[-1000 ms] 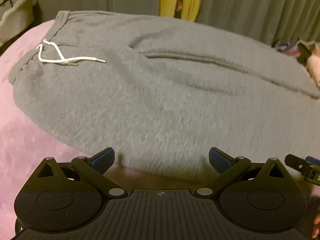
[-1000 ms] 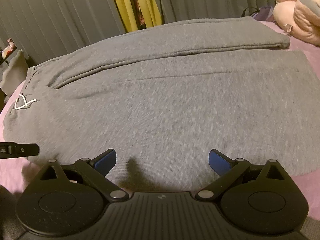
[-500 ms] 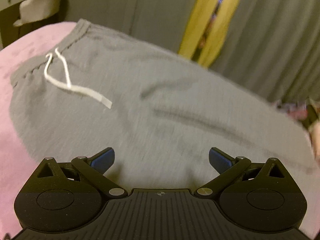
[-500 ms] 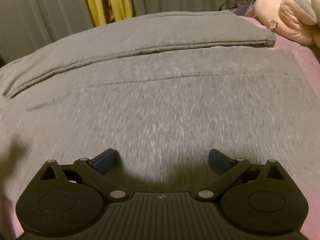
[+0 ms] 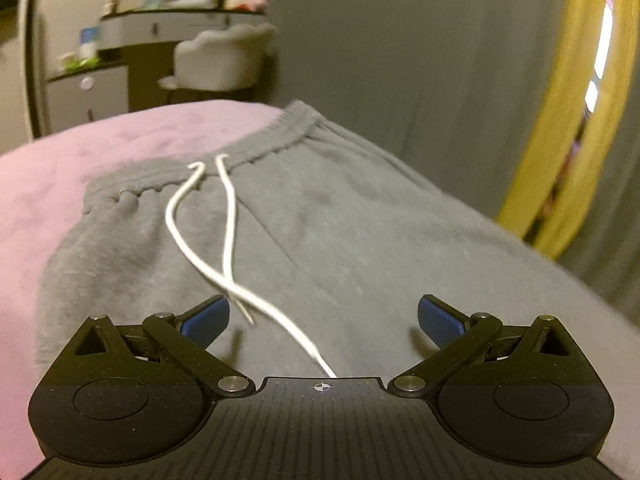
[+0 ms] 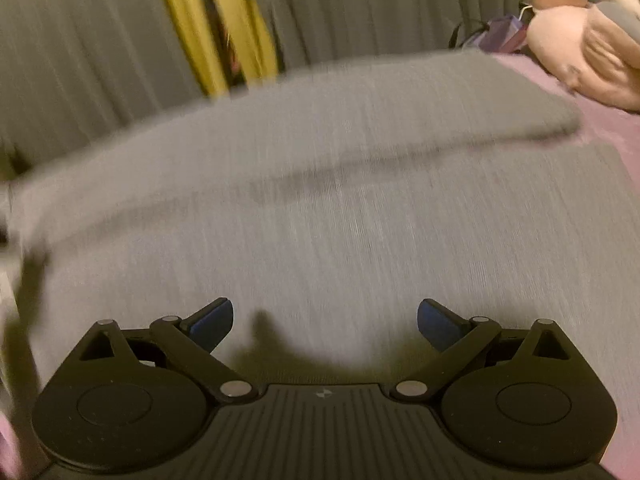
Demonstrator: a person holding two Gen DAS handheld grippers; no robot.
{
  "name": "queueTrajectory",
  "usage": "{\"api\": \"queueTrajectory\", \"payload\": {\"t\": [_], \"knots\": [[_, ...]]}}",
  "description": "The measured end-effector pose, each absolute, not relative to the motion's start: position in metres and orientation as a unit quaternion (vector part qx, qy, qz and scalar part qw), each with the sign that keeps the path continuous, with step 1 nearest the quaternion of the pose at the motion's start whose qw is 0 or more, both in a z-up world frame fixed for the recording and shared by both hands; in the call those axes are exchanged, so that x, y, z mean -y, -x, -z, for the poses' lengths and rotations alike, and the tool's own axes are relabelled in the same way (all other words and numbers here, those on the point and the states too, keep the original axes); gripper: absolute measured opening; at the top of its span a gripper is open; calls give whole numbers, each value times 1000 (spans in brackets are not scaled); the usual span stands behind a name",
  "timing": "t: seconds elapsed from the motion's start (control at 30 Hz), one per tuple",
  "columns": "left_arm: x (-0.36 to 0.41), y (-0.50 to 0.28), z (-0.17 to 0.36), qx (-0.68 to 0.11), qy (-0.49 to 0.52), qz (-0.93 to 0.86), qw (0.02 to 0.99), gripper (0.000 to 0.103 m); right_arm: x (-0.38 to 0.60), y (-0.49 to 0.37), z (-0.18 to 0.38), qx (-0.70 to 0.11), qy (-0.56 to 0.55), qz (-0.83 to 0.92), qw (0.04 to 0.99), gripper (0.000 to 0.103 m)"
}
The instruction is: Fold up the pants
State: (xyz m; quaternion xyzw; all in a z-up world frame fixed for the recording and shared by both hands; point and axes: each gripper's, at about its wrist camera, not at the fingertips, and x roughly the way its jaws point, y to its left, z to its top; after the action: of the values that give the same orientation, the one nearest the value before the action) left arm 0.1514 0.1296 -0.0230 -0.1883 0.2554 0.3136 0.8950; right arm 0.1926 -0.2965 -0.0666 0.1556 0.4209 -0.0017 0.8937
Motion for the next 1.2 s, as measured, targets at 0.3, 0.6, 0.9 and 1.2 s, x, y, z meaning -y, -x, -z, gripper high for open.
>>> {"api": "queueTrajectory", "payload": {"t": [0.3, 0.6, 0.9, 1.2], "knots": [[-135, -174, 53, -283, 170, -326, 886, 103, 344, -415, 72, -411, -262, 101, 867, 32], [-129, -183, 65, -277, 146, -334, 889, 103, 351, -497, 100, -435, -266, 184, 840, 44], [-134, -181, 64, -271, 163, -327, 891, 103, 361, -451, 79, -391, -288, 178, 856, 2], [-137, -177, 60, -281, 171, -308, 893, 103, 367, -198, 60, -334, -325, 158, 871, 0]]}}
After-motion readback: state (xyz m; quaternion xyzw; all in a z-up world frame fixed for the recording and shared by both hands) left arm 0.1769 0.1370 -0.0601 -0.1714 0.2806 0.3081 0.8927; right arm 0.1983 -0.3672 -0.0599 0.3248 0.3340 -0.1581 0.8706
